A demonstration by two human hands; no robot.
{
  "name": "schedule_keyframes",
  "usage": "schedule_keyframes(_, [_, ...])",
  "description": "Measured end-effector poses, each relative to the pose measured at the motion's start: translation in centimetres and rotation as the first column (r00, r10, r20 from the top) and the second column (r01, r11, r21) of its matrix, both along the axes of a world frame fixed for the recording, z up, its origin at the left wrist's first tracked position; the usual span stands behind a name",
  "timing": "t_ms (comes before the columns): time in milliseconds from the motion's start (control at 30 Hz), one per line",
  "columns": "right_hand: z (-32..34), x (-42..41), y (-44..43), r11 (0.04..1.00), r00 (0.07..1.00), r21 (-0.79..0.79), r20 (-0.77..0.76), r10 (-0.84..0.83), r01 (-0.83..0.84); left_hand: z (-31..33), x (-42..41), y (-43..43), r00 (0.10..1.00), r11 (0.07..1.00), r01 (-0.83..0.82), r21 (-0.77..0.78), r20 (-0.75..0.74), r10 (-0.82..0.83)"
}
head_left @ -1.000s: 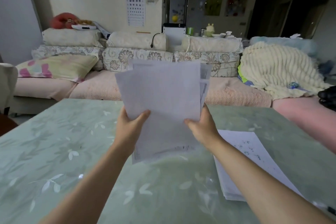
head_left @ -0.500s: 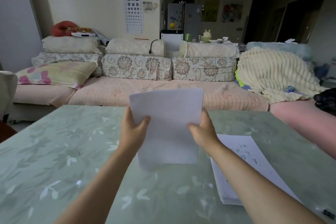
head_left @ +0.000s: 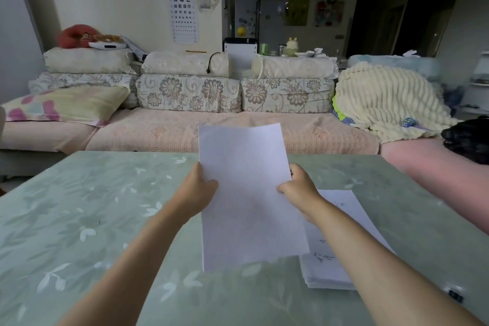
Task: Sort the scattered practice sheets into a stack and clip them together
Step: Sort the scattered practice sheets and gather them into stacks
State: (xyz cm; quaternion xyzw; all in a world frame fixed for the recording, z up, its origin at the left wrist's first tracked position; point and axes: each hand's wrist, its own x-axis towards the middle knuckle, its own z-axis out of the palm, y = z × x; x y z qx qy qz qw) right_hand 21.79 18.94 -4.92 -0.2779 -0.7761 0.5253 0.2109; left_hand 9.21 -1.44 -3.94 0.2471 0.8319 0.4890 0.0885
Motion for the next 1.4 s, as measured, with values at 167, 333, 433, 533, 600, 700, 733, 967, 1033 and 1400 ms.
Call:
schedule_keyframes(167, [-1.6, 3.8, 5.5, 0.994, 0.989, -0.077, 0.134, -0.064, 0.075, -1.0, 3.7, 5.5, 0.961, 0.995, 0.090, 0.047, 0.260, -0.099])
schedule_keyframes(333, [-3.5, 8.6, 11.1, 0.980, 0.963, 0.034, 0.181, -0.199, 0.196, -3.3, 7.1, 12.6, 0.937, 0.987, 0.159, 0.028, 0.311, -0.160])
schedule_keyframes(433, [-5.3, 11.1, 14.1, 0.962, 0.935, 0.132, 0.238, -0.265, 0.239, -5.2, 8.8, 16.1, 0.930, 0.975, 0.216, -0.051, 0.314, -0.189])
schedule_keyframes(533, [-7.7, 12.7, 16.1, 0.940, 0.855, 0.283, 0.423, -0.300, 0.190, -7.4, 9.6, 18.5, 0.967, 0.937, 0.195, -0.289, 0.219, -0.133])
schedule_keyframes(600, [-8.6, 13.3, 16.7, 0.910, 0.748, 0.411, 0.584, -0.315, 0.063, -8.4, 10.0, 19.2, 0.992, 0.882, 0.106, -0.458, 0.103, -0.065])
schedule_keyframes(700, [-8.9, 13.6, 17.1, 0.934, 0.780, 0.346, 0.560, -0.279, 0.085, -8.8, 10.4, 19.6, 0.993, 0.915, 0.056, -0.400, 0.116, -0.010])
schedule_keyframes(733, [-8.9, 13.6, 17.2, 0.946, 0.810, 0.304, 0.523, -0.266, 0.115, -9.1, 10.3, 19.7, 0.990, 0.928, 0.067, -0.365, 0.140, -0.016])
schedule_keyframes(967, [-10.6, 13.1, 17.0, 0.978, 0.877, 0.082, 0.435, -0.206, 0.190, -10.3, 10.1, 19.5, 0.985, 0.942, 0.125, -0.312, 0.154, -0.080])
schedule_keyframes(1033, [-9.9, 13.0, 15.7, 0.974, 0.881, 0.077, 0.415, -0.226, 0.213, -10.4, 9.8, 18.8, 0.987, 0.935, 0.127, -0.332, 0.136, -0.086])
schedule_keyframes(1400, [-9.2, 7.2, 6.9, 0.998, 0.945, 0.038, 0.324, 0.039, -0.054, -10.8, 4.9, 10.5, 0.994, 0.860, -0.080, -0.505, -0.105, 0.031])
